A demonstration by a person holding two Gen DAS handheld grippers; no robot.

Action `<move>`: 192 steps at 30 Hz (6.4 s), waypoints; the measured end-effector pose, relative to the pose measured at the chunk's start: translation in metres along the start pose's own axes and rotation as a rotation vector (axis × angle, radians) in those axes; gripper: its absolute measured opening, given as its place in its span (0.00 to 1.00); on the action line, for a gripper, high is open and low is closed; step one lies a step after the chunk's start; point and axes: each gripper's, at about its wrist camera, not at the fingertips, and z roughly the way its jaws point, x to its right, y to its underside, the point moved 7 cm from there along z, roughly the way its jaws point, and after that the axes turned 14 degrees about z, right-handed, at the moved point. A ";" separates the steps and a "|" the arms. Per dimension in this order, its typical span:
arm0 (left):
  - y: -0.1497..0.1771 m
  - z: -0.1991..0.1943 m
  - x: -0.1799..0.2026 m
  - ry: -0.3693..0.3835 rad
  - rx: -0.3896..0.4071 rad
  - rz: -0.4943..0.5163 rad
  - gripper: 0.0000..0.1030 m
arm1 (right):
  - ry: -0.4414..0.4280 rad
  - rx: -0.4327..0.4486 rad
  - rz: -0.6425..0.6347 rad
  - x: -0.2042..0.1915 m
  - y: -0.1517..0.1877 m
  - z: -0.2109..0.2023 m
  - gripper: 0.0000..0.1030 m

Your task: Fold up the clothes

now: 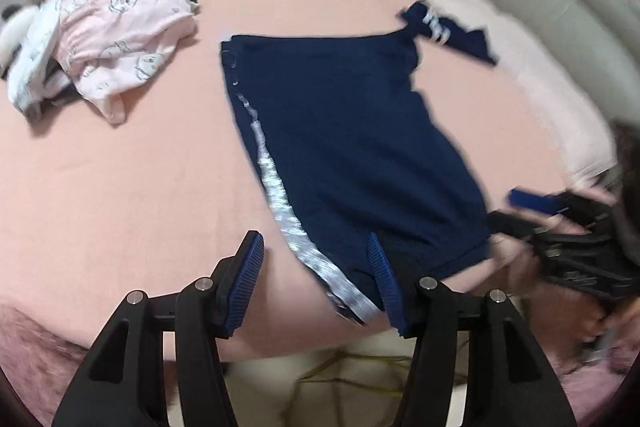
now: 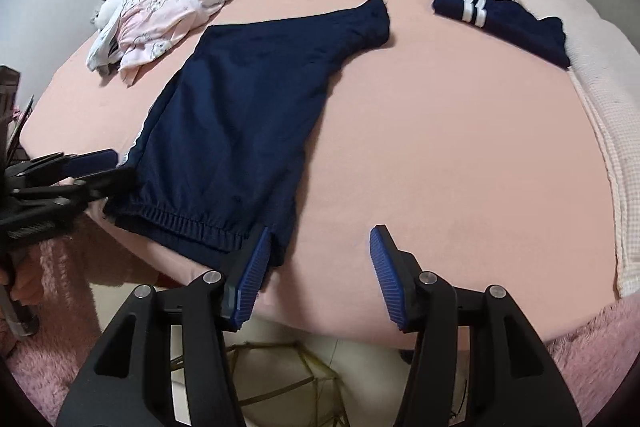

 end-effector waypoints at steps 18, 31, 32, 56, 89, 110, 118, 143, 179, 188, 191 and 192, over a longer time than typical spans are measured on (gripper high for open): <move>0.012 0.012 -0.029 0.102 -0.013 -0.191 0.45 | -0.059 -0.017 0.067 -0.022 -0.014 -0.008 0.49; 0.016 0.014 -0.026 0.193 -0.037 -0.315 0.43 | -0.054 -0.101 0.182 0.001 -0.014 -0.002 0.48; 0.019 0.018 -0.021 0.166 -0.084 -0.297 0.43 | -0.064 -0.123 0.171 -0.001 -0.009 0.002 0.48; -0.033 0.050 -0.042 -0.179 -0.149 -0.068 0.43 | 0.035 -0.013 -0.055 -0.017 -0.055 0.047 0.45; 0.028 0.021 -0.023 0.241 -0.094 -0.467 0.48 | -0.152 -0.091 0.110 -0.013 -0.016 0.008 0.52; 0.034 -0.005 0.004 0.272 -0.051 -0.379 0.21 | -0.262 -0.186 0.069 -0.030 0.012 -0.003 0.13; 0.041 -0.022 0.012 0.360 -0.061 -0.407 0.21 | -0.342 -0.229 0.154 -0.024 0.028 -0.024 0.13; -0.088 0.080 -0.076 -0.005 -0.117 -0.041 0.50 | -0.111 -0.082 -0.001 -0.043 -0.128 0.066 0.54; -0.067 0.060 -0.086 0.070 -0.068 -0.242 0.57 | 0.091 0.034 0.098 -0.010 -0.094 0.021 0.63; -0.073 0.076 -0.075 -0.058 -0.122 -0.080 0.58 | 0.091 0.005 0.088 -0.008 -0.076 0.043 0.62; -0.075 0.075 -0.084 0.031 -0.089 -0.172 0.58 | 0.096 0.035 0.125 0.000 -0.086 0.025 0.62; -0.076 0.077 -0.087 0.067 -0.083 -0.208 0.58 | 0.071 0.030 0.144 0.000 -0.088 0.024 0.64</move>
